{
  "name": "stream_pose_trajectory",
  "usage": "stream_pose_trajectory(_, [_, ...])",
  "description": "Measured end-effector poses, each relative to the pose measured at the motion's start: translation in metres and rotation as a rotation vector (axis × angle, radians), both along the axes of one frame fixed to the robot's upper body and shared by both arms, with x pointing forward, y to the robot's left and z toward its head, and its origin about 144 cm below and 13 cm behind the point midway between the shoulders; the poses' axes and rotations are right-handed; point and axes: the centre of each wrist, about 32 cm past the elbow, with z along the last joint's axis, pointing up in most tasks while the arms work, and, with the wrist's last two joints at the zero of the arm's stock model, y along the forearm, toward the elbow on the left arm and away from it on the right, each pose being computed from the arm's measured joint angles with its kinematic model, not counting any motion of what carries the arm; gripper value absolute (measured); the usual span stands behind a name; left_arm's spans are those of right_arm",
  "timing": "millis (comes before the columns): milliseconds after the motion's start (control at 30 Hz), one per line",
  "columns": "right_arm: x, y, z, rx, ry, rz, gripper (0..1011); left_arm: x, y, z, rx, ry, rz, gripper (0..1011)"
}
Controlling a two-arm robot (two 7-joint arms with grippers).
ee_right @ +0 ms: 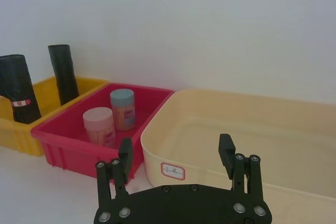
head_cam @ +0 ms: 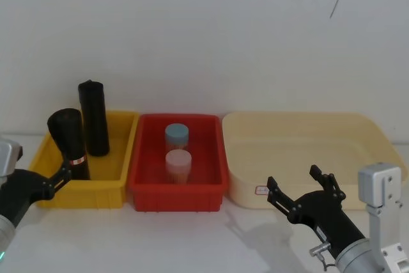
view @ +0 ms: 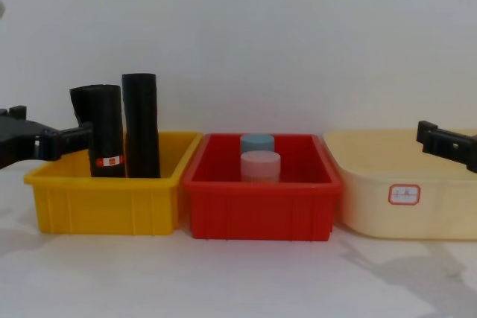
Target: Pick up the garbage bag with the one hand and transfer it to the other hand.
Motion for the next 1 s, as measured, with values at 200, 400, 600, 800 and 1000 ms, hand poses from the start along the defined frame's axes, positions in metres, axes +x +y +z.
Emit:
stream_pose_trajectory(200, [0.000, 0.000, 0.000, 0.000, 0.000, 0.000, 1000, 0.011, -0.001, 0.000, -0.020, 0.003, -0.028, 1002])
stream_pose_trajectory(400, [0.000, 0.000, 0.000, 0.000, 0.000, 0.000, 1000, 0.022, -0.003, 0.000, -0.039, 0.004, -0.049, 1001])
stream_pose_trajectory(600, [0.000, 0.000, 0.000, 0.000, 0.000, 0.000, 1000, 0.034, -0.005, -0.001, -0.053, 0.001, -0.067, 1002])
stream_pose_trajectory(800, [0.000, 0.000, 0.000, 0.000, 0.000, 0.000, 1000, 0.044, -0.006, -0.001, -0.051, -0.007, -0.077, 1002])
stream_pose_trajectory(1000, [0.000, 0.000, 0.000, 0.000, 0.000, 0.000, 1000, 0.054, -0.008, 0.000, -0.045, -0.016, -0.084, 1002])
